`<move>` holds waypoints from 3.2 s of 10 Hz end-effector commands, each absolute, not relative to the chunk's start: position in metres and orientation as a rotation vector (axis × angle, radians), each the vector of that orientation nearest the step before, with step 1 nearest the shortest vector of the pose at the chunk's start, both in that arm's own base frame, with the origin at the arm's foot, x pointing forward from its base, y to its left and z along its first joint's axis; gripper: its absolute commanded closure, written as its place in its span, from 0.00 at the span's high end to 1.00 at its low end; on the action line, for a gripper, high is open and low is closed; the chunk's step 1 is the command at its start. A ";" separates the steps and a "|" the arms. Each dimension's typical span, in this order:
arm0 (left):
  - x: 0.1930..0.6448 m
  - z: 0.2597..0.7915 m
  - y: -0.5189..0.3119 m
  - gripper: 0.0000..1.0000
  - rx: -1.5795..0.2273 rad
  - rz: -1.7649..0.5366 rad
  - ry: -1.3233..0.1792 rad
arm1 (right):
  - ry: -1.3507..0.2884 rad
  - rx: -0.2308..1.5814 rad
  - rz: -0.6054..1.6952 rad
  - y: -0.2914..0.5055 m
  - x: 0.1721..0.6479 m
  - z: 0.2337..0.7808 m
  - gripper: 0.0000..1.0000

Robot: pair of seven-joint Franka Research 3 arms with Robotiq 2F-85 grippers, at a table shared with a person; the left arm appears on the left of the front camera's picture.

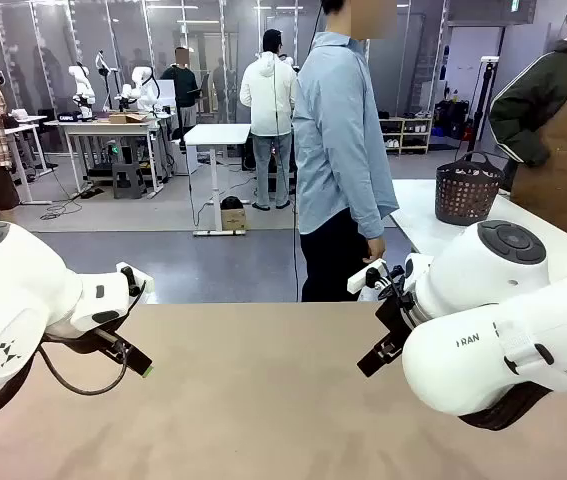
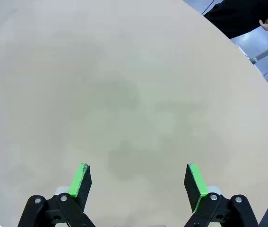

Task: Fold the towel.
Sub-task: Grab the top end of the 100 cm Hotel Towel extended by the human.

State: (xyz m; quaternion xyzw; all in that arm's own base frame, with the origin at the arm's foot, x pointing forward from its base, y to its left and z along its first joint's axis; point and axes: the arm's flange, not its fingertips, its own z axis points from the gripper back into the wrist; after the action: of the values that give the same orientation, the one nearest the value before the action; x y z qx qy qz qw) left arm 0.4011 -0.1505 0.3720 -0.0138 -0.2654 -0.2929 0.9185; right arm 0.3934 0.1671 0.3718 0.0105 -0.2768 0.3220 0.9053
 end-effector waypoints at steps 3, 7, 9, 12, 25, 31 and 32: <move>0.401 0.372 -0.151 1.00 -0.028 -0.603 -0.546 | -0.572 0.022 0.665 0.167 0.393 0.372 1.00; 0.401 0.372 -0.151 1.00 -0.028 -0.603 -0.546 | -0.572 0.022 0.665 0.167 0.393 0.372 1.00; 0.401 0.372 -0.151 1.00 -0.028 -0.603 -0.546 | -0.572 0.022 0.665 0.167 0.393 0.372 1.00; 0.414 0.422 -0.144 1.00 -0.096 -0.605 -0.434 | -0.535 0.045 0.657 0.155 0.410 0.422 1.00; 0.272 0.507 0.169 1.00 -1.249 0.207 -0.622 | -0.537 1.242 -0.118 -0.134 0.277 0.469 1.00; 0.220 0.498 0.238 1.00 -1.180 0.399 -0.749 | -0.704 1.193 -0.195 -0.175 0.223 0.466 1.00; 0.221 0.500 0.241 1.00 -1.143 0.426 -0.794 | -0.666 1.190 -0.163 -0.171 0.226 0.463 1.00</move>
State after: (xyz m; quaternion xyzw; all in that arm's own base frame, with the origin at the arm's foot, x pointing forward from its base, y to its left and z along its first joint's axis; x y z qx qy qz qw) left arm 0.2133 0.2416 0.4994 -0.5367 -0.3382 0.1969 0.7475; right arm 0.2363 -0.2120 0.4886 0.5521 -0.3159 -0.1010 0.7650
